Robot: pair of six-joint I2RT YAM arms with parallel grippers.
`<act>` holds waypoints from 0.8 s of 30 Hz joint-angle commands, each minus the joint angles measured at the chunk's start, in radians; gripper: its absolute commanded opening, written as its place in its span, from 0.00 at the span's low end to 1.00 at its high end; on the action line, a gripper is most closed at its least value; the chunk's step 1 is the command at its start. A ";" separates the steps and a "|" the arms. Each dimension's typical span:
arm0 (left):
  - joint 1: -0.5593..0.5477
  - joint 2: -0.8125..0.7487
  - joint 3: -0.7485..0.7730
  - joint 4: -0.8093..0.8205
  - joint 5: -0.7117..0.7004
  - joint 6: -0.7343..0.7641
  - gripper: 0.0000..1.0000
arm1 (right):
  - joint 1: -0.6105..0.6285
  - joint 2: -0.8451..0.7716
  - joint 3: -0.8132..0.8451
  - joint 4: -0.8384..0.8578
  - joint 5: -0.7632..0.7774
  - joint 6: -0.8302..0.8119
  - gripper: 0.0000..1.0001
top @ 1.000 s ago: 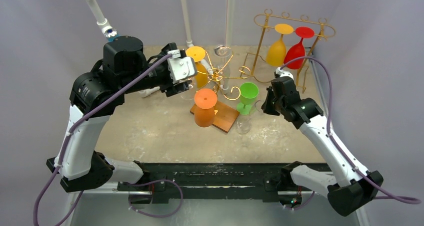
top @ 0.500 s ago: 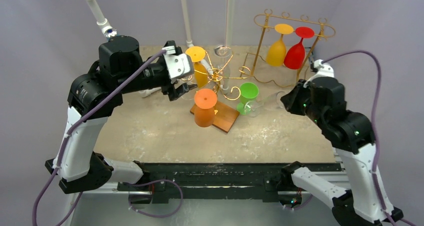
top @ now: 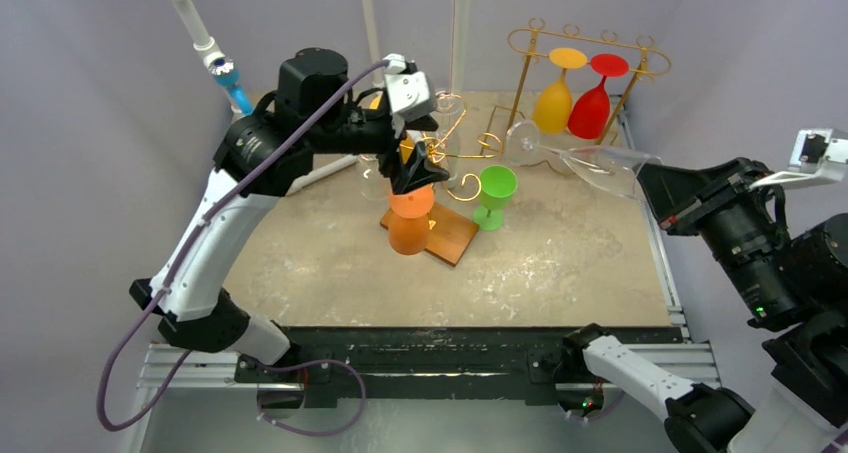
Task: Place the wine glass upside down on the wine glass rack
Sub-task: Pick up the wine glass at the center of the board, then turn the wine glass upside down at the wine rack.
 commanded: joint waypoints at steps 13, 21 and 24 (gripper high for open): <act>-0.001 0.125 0.039 0.193 0.085 -0.242 0.82 | -0.002 0.086 -0.097 0.369 -0.232 0.063 0.00; 0.069 0.156 0.078 0.260 0.162 -0.323 0.30 | -0.001 0.062 -0.182 0.424 -0.313 0.065 0.00; 0.097 0.163 0.079 0.281 0.175 -0.346 0.11 | -0.001 0.043 -0.227 0.461 -0.330 0.066 0.00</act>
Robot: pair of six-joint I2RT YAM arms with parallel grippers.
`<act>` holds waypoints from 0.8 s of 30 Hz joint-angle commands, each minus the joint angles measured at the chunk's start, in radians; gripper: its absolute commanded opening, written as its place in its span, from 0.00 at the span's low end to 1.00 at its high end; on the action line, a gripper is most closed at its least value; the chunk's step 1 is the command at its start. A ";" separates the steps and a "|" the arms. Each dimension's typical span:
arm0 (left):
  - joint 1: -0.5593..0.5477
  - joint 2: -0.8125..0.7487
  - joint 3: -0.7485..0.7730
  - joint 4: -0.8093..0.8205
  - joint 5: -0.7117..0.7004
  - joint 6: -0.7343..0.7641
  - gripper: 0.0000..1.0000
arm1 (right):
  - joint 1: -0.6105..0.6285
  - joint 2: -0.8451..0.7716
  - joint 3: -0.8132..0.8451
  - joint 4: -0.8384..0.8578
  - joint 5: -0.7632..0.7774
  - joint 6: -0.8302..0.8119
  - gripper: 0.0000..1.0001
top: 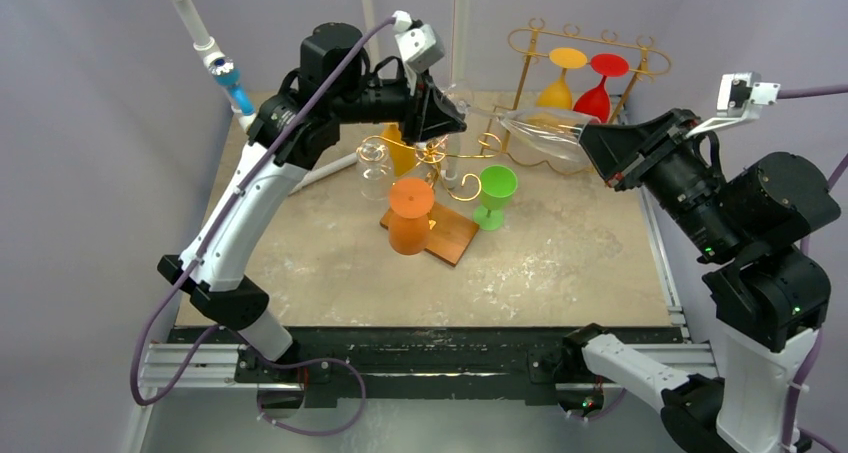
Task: Place the wine glass upside down on the wine glass rack
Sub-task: Turn the wine glass upside down at the wine rack.
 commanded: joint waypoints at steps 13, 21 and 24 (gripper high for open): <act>0.052 -0.011 0.151 -0.057 -0.057 0.239 0.00 | -0.001 -0.082 -0.245 0.197 -0.193 0.003 0.61; 0.053 -0.068 0.127 -0.041 -0.213 0.470 0.00 | -0.001 -0.107 -0.241 0.113 -0.159 -0.046 0.88; 0.052 -0.079 0.126 -0.030 -0.243 0.510 0.00 | -0.001 -0.119 -0.239 0.066 -0.139 -0.074 0.94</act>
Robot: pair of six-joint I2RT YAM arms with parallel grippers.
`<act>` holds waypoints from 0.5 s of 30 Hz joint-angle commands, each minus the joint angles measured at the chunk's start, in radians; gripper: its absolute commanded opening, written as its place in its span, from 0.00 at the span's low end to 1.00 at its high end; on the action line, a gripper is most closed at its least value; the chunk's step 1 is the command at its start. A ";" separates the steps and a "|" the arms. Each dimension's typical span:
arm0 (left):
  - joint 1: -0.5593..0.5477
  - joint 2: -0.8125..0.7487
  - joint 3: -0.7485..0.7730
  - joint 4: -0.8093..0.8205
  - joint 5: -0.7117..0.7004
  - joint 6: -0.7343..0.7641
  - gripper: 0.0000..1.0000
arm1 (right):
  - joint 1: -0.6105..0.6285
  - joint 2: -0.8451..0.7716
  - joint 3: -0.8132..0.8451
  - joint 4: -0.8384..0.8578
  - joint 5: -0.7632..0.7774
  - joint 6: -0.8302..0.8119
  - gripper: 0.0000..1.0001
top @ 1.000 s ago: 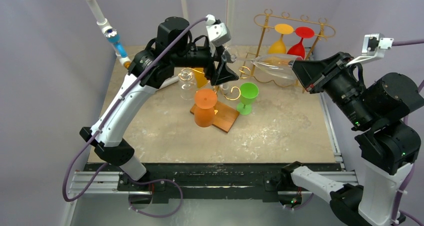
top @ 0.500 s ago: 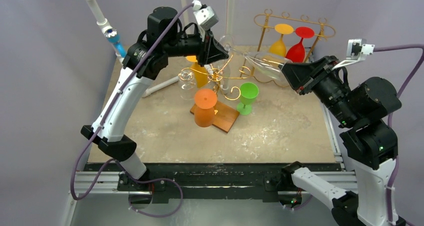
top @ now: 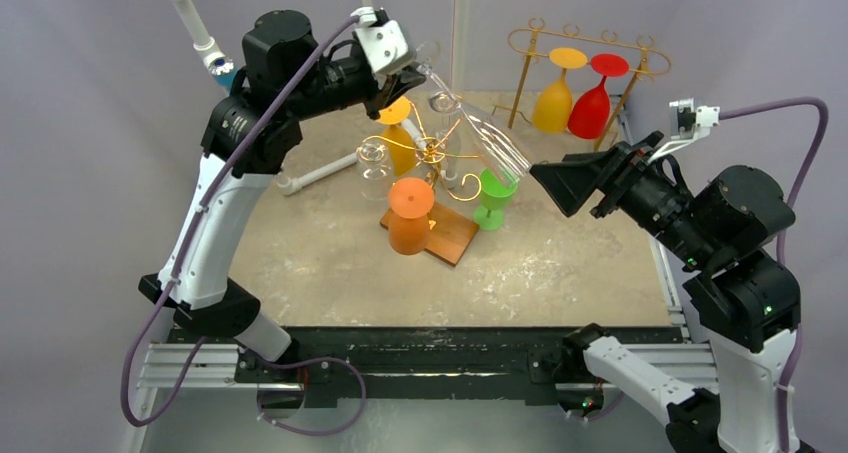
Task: Place the wine glass upside down on the wine glass rack
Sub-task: Turn the wine glass upside down at the wine rack.
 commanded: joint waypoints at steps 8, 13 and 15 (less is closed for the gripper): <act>-0.011 -0.050 0.023 0.033 -0.052 0.183 0.00 | 0.000 -0.062 0.033 -0.105 0.094 -0.109 0.99; -0.013 -0.054 0.026 0.012 -0.020 0.229 0.00 | -0.001 0.007 0.106 -0.041 -0.026 -0.099 0.99; -0.014 -0.060 0.025 0.007 -0.006 0.257 0.00 | -0.001 0.051 0.115 0.001 -0.122 -0.080 0.99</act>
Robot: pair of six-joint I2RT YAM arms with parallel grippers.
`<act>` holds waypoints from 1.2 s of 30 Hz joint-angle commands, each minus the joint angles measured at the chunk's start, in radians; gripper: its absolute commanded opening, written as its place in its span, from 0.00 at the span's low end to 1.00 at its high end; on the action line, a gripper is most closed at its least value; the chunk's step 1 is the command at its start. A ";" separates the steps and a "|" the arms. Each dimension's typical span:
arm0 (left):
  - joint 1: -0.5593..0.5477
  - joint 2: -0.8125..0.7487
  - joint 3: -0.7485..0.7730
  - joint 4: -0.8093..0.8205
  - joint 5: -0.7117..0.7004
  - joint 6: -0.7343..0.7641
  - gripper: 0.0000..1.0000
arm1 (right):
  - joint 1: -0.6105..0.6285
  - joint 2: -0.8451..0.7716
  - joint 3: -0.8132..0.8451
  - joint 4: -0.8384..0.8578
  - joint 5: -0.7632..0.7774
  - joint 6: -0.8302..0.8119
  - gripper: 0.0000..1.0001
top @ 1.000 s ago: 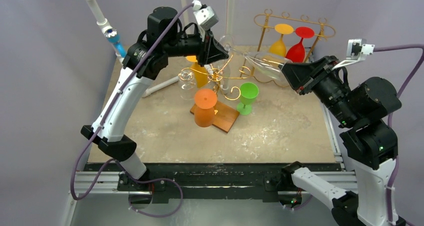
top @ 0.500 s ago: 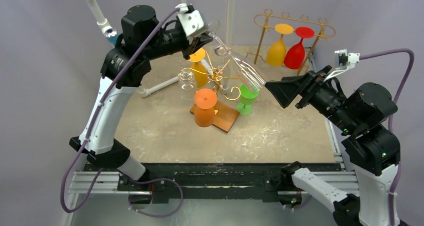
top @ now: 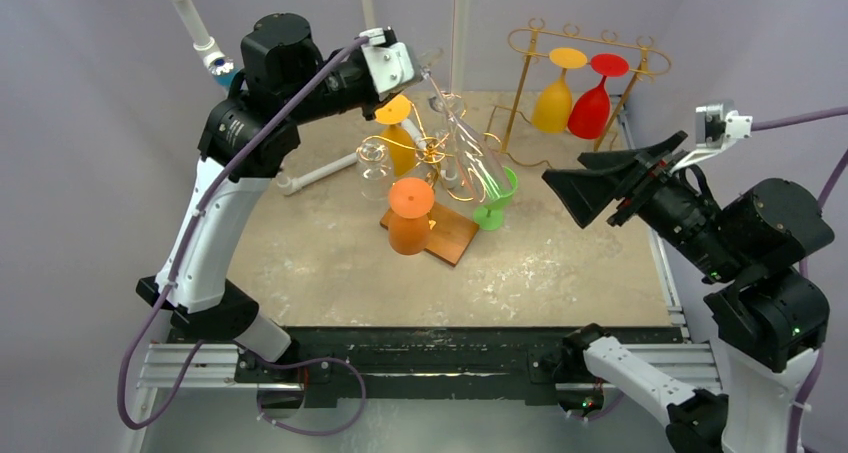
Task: Place the wine glass upside down on the wine glass rack
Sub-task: Turn the wine glass upside down at the wine rack.
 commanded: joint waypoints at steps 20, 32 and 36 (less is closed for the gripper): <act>-0.053 -0.061 -0.013 0.013 0.017 0.235 0.00 | 0.024 0.327 -0.021 0.317 -0.590 0.037 0.99; -0.056 -0.058 -0.013 0.027 0.011 0.259 0.00 | 0.087 0.317 -0.095 0.347 -0.609 0.035 0.99; -0.057 -0.058 -0.010 0.031 0.010 0.268 0.00 | 0.140 0.336 -0.098 0.343 -0.565 0.031 0.84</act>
